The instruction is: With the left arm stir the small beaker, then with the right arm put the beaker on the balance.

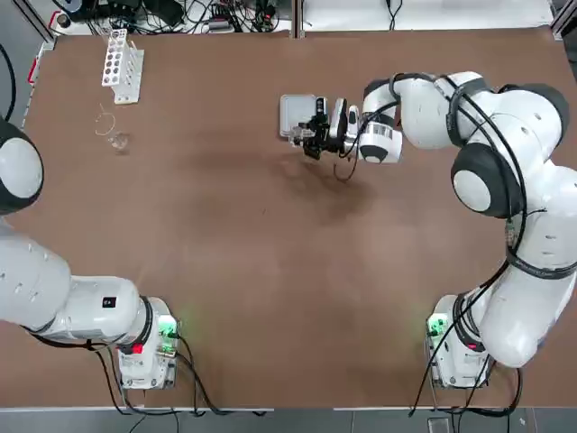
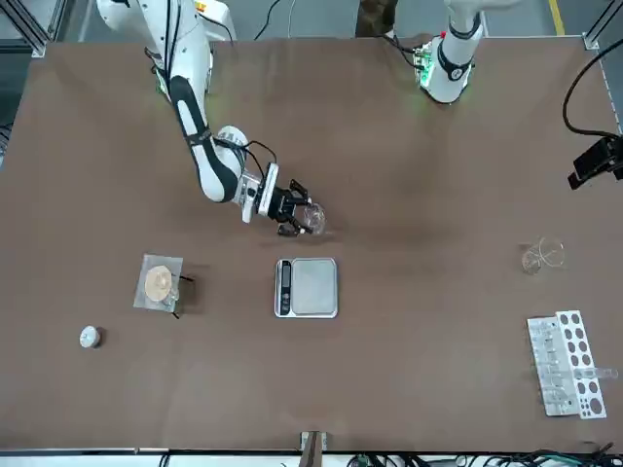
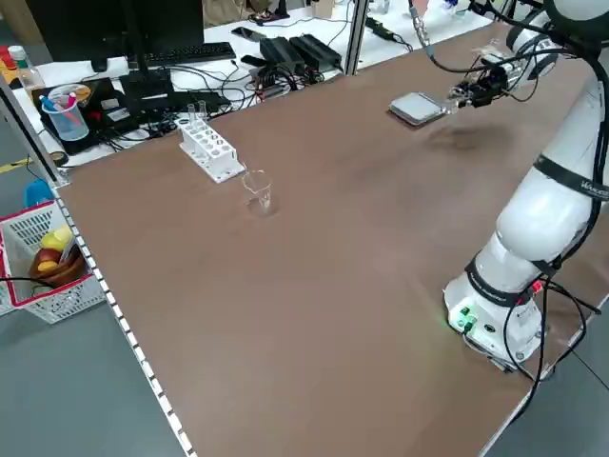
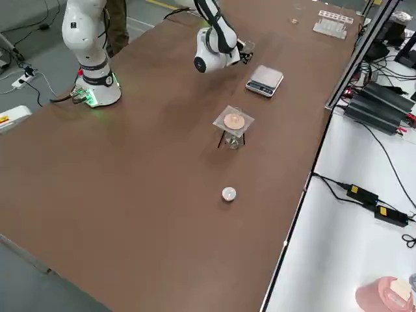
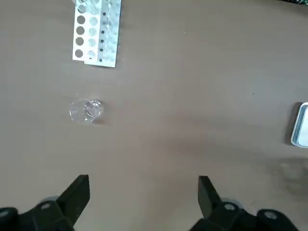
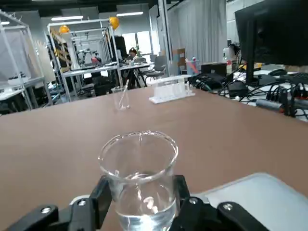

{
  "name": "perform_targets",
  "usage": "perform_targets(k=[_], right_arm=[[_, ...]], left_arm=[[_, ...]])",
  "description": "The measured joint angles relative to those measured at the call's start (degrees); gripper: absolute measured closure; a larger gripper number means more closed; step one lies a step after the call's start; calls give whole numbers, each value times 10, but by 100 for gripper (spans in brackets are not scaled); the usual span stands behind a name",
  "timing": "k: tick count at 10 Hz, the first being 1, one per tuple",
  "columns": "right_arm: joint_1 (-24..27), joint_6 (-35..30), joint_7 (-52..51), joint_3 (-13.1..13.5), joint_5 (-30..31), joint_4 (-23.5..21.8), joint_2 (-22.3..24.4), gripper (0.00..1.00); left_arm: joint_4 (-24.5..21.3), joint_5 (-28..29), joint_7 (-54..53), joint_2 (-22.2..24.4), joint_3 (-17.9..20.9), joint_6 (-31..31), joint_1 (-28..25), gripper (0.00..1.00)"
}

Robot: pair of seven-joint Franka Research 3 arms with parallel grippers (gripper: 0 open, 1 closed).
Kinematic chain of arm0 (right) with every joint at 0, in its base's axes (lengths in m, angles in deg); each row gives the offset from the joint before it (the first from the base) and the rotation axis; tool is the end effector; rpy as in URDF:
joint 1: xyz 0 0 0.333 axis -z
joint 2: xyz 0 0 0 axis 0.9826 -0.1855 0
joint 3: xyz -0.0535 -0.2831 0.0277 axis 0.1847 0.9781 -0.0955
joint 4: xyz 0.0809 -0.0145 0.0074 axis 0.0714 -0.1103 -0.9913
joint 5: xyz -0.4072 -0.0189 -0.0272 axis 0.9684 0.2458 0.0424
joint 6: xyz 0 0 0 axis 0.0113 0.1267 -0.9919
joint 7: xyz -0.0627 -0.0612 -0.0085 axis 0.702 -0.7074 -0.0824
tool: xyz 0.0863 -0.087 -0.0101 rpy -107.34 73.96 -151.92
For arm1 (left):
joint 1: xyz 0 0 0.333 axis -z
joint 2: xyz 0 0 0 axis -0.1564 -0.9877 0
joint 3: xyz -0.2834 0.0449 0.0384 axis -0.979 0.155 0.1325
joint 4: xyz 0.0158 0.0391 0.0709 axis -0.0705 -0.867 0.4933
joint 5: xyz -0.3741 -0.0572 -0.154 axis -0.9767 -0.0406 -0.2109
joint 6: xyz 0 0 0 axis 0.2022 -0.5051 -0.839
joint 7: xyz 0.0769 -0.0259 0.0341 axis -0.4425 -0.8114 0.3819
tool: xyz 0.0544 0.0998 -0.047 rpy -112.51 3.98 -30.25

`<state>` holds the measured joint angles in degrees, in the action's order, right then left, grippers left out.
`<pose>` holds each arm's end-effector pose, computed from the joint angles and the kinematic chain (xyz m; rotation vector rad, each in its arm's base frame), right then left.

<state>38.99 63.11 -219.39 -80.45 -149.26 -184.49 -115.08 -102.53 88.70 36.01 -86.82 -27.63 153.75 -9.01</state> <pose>0.4610 0.3811 0.1348 -1.6257 -1.0651 -1.2318 0.5867 0.0203 0.6184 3.1198 0.2473 0.0593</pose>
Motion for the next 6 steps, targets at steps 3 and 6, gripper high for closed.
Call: perform_targets(k=[3, 6], right_arm=[[7, 10, 33, 23, -1, 30, 0, 42], [6, 47, 40, 48, -2, 51, -23, 42]], left_arm=[[0, 0, 0, 0, -1, 0, 0, 0], [0, 0, 0, 0, -1, 0, 0, 0]])
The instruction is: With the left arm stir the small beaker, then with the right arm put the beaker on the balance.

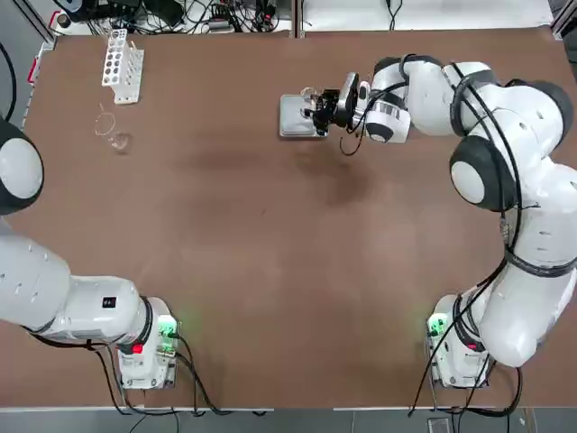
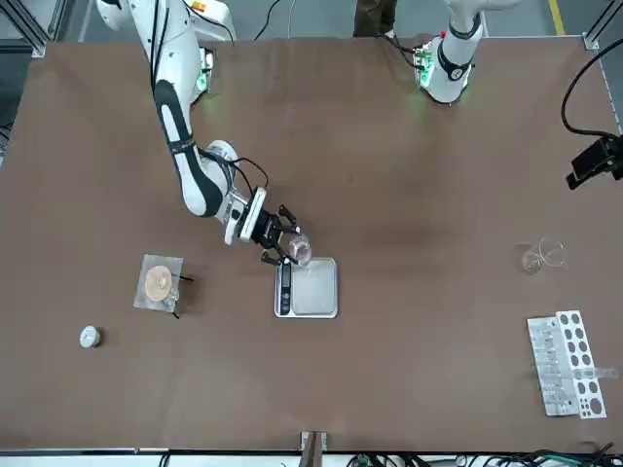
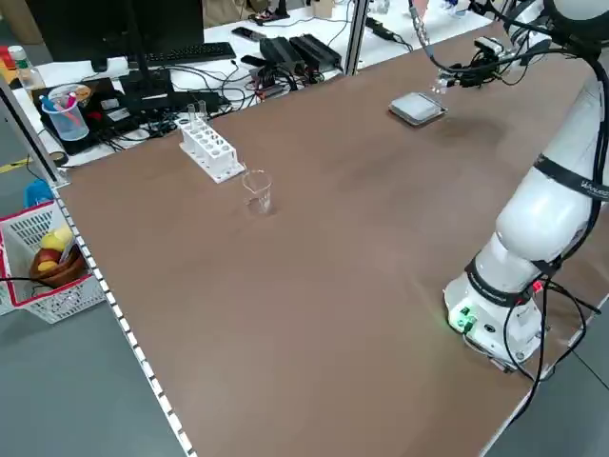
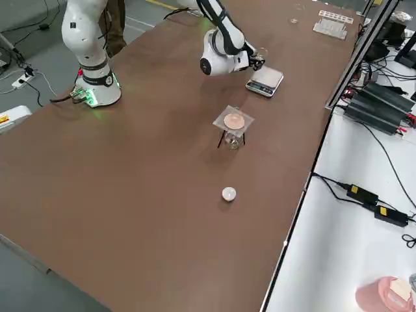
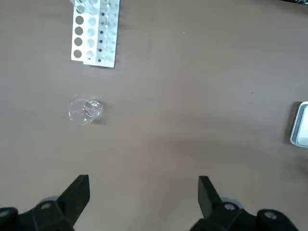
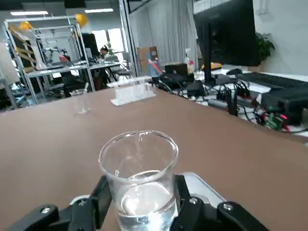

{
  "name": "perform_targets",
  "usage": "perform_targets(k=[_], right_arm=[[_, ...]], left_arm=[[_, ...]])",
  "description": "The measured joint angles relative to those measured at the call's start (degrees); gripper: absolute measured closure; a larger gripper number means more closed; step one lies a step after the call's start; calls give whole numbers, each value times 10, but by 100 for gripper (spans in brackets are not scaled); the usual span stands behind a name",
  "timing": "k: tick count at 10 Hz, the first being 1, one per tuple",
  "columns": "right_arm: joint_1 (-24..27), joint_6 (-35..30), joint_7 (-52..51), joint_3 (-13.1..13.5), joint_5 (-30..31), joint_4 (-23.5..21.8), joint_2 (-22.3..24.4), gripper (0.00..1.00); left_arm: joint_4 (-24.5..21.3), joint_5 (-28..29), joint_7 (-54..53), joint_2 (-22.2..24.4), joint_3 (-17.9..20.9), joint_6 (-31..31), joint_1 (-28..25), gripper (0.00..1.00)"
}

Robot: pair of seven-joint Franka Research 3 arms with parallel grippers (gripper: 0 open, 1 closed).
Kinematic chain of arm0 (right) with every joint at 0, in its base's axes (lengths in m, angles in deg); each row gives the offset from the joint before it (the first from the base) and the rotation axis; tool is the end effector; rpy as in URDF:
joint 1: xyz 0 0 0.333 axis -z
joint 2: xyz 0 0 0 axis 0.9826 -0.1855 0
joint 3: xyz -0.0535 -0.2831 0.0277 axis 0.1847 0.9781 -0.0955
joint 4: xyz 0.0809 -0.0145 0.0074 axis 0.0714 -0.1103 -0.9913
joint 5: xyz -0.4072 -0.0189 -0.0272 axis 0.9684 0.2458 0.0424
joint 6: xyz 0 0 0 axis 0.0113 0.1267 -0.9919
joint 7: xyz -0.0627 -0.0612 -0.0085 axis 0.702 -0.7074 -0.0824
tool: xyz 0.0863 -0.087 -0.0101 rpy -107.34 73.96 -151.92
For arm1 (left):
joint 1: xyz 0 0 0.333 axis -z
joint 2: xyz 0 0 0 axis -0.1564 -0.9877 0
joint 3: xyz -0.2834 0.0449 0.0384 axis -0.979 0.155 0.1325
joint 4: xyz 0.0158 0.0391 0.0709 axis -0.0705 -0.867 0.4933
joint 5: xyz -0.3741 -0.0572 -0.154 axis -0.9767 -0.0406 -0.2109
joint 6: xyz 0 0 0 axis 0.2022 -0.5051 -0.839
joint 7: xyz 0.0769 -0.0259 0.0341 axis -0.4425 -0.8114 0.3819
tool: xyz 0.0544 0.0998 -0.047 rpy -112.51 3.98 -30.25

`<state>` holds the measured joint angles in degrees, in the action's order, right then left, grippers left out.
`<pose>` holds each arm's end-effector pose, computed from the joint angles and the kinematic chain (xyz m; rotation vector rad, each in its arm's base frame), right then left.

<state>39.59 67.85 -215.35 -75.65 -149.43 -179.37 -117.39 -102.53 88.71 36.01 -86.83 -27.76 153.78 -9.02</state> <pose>0.5192 0.3410 0.1392 -1.7665 -1.0085 -1.2825 0.5868 0.0191 0.6184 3.1200 0.2441 0.0598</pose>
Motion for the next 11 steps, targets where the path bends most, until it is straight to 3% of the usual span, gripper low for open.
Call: perform_targets(k=[3, 11], right_arm=[[-4, 32, 6, 0, -6, 40, -40, 42], [-4, 43, 21, 6, -11, 109, -89, 42]], left_arm=[[0, 0, 0, 0, -1, 0, 1, 0], [1, 0, 0, 0, -3, 0, 2, 0]])
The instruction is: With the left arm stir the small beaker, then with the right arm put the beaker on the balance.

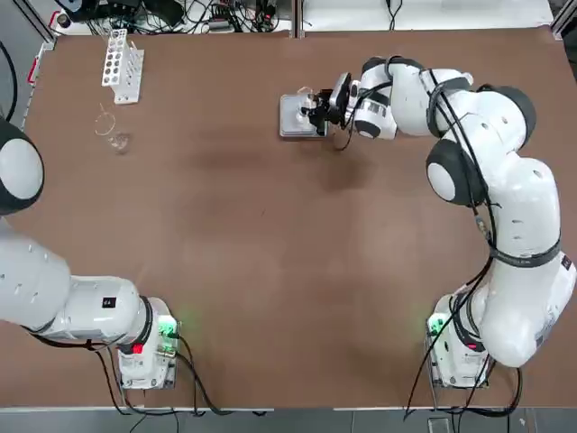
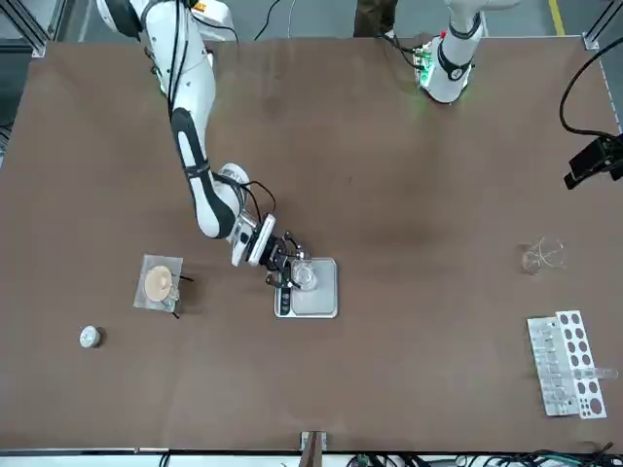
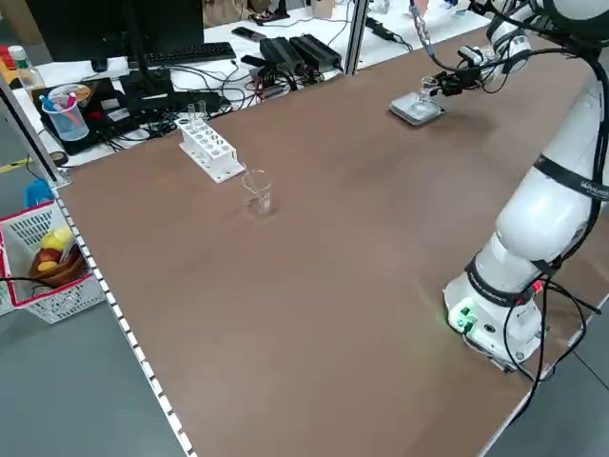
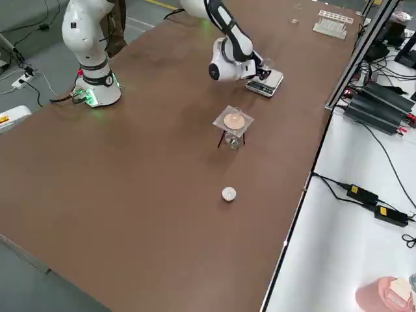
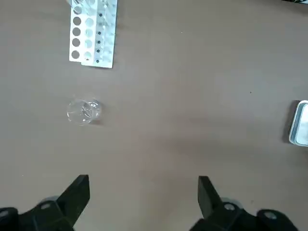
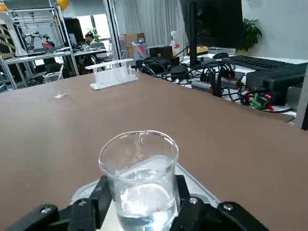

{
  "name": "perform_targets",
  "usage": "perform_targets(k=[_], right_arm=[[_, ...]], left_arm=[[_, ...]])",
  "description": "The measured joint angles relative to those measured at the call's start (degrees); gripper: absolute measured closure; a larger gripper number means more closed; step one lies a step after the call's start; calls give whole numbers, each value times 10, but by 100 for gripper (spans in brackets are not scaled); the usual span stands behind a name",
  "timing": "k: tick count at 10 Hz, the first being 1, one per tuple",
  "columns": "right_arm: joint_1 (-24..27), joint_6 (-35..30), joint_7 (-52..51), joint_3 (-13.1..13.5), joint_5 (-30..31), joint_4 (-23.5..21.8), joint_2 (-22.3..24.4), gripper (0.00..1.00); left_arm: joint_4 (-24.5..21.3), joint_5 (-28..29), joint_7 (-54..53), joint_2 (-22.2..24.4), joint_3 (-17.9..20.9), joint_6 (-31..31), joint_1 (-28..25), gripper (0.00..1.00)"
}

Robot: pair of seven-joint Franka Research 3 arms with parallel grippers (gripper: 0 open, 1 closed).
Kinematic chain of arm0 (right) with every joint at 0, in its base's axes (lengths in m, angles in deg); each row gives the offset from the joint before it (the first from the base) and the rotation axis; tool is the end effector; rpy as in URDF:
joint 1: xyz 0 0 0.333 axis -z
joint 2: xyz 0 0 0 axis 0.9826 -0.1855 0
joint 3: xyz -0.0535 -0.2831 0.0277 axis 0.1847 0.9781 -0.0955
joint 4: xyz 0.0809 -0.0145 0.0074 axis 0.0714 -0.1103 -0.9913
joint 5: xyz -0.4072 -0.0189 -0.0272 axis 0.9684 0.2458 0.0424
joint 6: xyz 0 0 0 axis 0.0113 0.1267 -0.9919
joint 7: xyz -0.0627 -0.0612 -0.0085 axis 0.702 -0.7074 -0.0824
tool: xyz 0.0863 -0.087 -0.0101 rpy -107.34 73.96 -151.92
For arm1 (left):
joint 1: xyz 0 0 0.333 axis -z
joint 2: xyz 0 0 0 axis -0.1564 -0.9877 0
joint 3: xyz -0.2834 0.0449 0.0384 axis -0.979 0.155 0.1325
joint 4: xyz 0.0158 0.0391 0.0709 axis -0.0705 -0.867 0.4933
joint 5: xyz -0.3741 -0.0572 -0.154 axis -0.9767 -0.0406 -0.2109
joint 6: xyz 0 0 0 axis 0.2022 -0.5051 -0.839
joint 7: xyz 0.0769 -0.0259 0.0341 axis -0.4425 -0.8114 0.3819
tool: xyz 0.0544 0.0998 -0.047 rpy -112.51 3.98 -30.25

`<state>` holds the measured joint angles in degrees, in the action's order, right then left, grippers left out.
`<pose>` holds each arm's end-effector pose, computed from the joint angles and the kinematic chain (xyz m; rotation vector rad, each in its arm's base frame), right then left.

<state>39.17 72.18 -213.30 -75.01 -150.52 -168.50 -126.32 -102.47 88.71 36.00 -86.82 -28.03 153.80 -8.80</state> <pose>0.5548 0.3543 0.1106 -1.8350 -1.0039 -1.2845 0.5870 0.0142 0.6190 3.1203 0.2304 0.0621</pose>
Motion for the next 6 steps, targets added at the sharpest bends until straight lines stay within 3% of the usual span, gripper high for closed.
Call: perform_targets(k=[6], right_arm=[[2, 3, 1, 6, 0, 5, -9, 42]], left_arm=[[1, 0, 0, 1, -11, 0, 1, 0]])
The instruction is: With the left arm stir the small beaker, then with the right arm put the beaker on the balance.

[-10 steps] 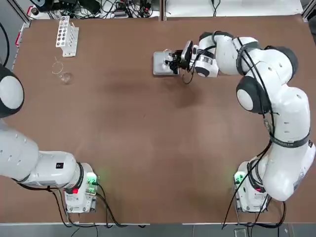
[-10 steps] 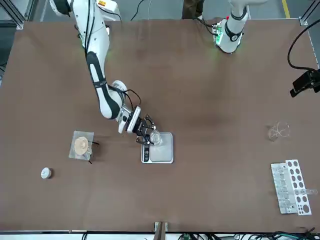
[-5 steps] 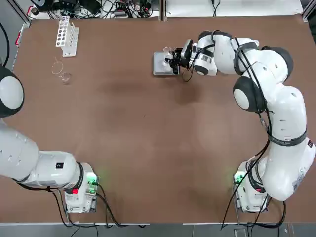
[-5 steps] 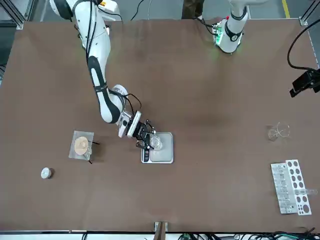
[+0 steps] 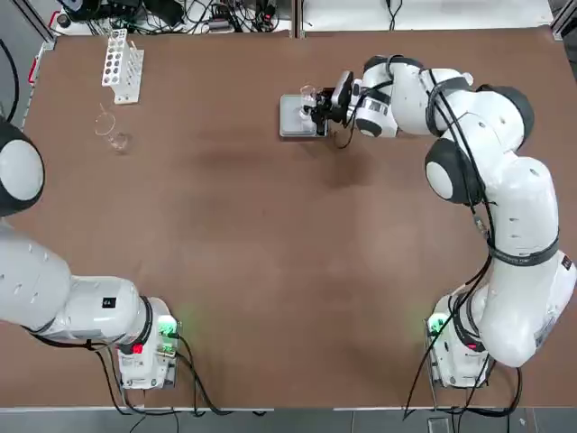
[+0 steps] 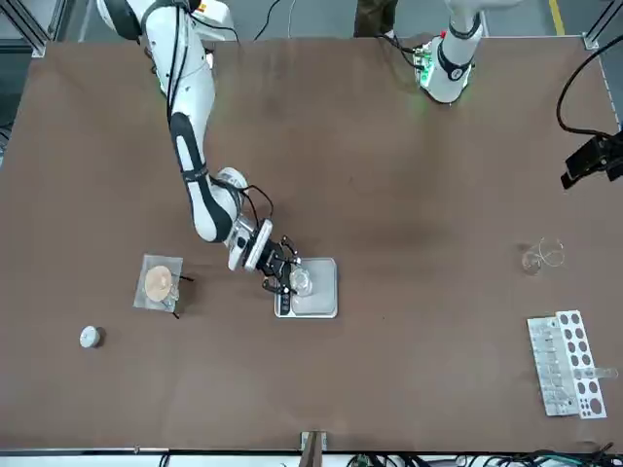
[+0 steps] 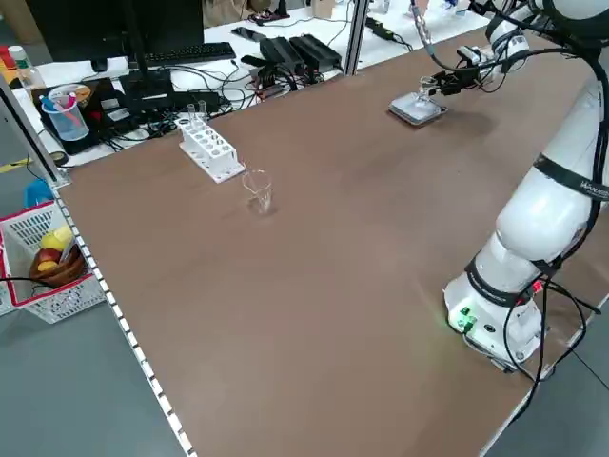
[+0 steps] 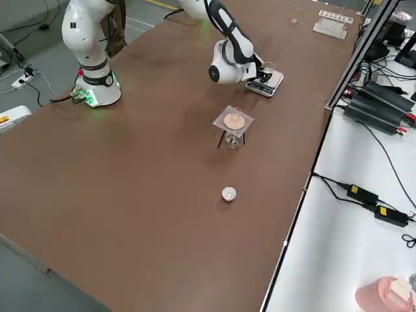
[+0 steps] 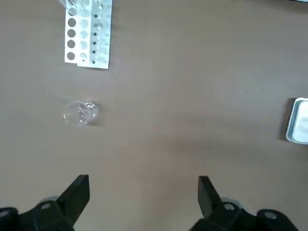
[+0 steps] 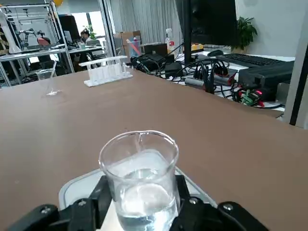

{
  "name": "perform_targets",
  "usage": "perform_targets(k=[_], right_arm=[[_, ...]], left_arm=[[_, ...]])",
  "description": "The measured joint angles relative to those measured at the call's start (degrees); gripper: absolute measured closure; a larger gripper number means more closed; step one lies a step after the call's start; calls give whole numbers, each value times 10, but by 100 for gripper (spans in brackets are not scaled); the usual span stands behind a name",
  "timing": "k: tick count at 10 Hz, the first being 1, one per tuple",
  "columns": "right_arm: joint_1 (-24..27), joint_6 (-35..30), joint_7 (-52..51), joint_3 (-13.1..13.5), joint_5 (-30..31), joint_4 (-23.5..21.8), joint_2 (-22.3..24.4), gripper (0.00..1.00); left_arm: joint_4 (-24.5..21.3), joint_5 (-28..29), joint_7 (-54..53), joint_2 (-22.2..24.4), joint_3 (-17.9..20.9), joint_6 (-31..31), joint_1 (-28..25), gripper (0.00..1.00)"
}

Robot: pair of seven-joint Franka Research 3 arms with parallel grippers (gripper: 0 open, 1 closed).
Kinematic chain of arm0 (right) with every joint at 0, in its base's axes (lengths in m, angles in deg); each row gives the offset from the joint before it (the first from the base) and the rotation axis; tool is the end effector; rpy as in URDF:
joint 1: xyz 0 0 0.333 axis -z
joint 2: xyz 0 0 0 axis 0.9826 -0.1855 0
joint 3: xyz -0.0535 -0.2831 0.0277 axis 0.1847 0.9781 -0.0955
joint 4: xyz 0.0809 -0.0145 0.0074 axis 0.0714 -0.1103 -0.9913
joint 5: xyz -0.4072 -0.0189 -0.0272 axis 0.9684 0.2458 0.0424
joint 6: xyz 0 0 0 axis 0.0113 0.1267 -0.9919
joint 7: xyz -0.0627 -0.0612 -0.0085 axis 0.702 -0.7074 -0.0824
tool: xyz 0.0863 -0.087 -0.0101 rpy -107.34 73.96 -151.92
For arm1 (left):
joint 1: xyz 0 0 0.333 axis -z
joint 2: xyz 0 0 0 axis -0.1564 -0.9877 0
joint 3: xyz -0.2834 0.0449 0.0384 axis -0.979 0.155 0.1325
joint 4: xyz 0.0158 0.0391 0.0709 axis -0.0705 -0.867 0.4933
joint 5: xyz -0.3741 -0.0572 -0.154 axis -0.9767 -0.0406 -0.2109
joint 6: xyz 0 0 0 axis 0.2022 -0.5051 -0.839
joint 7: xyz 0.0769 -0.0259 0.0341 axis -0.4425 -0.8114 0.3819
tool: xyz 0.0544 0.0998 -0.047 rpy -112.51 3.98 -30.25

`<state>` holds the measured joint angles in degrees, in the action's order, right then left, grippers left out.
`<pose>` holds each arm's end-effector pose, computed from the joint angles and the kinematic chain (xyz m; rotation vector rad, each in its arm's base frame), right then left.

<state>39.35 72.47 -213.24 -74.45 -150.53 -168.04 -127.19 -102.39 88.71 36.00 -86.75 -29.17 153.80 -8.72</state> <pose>0.5591 0.3465 0.1041 -1.8559 -1.0040 -1.2847 0.5868 0.0022 0.6204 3.1204 0.1972 0.0658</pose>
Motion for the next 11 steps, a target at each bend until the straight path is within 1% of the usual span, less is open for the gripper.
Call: perform_targets(k=[2, 3, 5, 8, 10, 11], right_arm=[[0, 0, 3, 0, 0, 0, -1, 41], [0, 0, 7, 0, 0, 0, -1, 30], [0, 0, 8, 0, 0, 0, -1, 2], [0, 1, 13, 0, 0, -1, -1, 0], [2, 2, 18, 0, 0, -14, 5, 0], [4, 2, 19, 1, 0, -26, 15, 0]], left_arm=[[0, 0, 0, 0, -1, 0, 0, 0], [0, 0, 0, 0, -1, 0, -1, 0], [0, 0, 0, 0, -1, 0, -1, 0], [0, 0, 0, 0, -1, 0, -1, 0], [0, 0, 0, 0, -1, 0, -1, 0], [0, 0, 0, 0, -1, 0, -1, 0]])
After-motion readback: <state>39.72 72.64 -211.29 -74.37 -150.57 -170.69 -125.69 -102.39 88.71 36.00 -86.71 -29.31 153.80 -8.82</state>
